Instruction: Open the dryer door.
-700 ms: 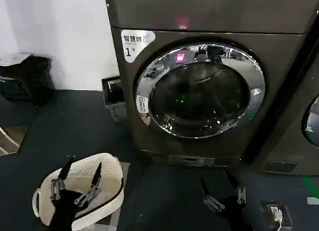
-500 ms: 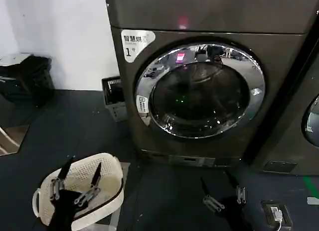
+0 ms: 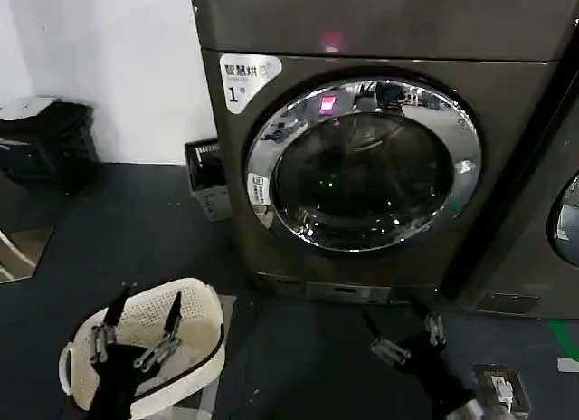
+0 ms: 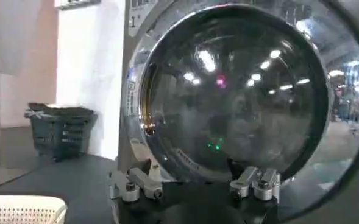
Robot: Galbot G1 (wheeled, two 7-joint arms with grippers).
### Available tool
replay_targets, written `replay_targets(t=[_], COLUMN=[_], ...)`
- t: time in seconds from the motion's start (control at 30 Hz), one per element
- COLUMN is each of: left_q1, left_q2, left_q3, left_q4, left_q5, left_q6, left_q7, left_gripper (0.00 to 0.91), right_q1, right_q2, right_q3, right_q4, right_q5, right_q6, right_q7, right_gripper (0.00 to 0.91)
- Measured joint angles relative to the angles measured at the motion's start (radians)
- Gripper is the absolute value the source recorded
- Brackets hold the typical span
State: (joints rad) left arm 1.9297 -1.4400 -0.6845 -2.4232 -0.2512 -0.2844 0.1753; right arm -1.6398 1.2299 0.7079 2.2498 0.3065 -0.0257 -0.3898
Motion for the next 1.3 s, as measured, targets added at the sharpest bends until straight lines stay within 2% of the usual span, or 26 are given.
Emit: replay_targets(t=[0.33, 0.67, 1.3], left_q1=[0.001, 0.003, 0.005], left_q2=[-0.005, -0.002, -0.002], left_q3=[-0.002, 0.008, 0.017], left_q4=[-0.020, -0.021, -0.004], left_q5=[-0.015, -0.013, -0.001], left_q6=[0.002, 0.005, -0.004], left_q7=[0.001, 0.004, 0.003], left_gripper=[0.907, 0.907, 0.907], right_q1=[0.198, 0.411, 0.816], right_q2=[-0.143, -0.237, -0.182], right_q3=[-0.060, -0.173, -0.493], right_q4=[-0.102, -0.219, -0.499], right_q5=[0.072, 0.122, 0.119], right_q6=[-0.019, -0.026, -0.029], right_q7=[-0.052, -0.068, -0.111], right_gripper=[0.907, 0.907, 0.907])
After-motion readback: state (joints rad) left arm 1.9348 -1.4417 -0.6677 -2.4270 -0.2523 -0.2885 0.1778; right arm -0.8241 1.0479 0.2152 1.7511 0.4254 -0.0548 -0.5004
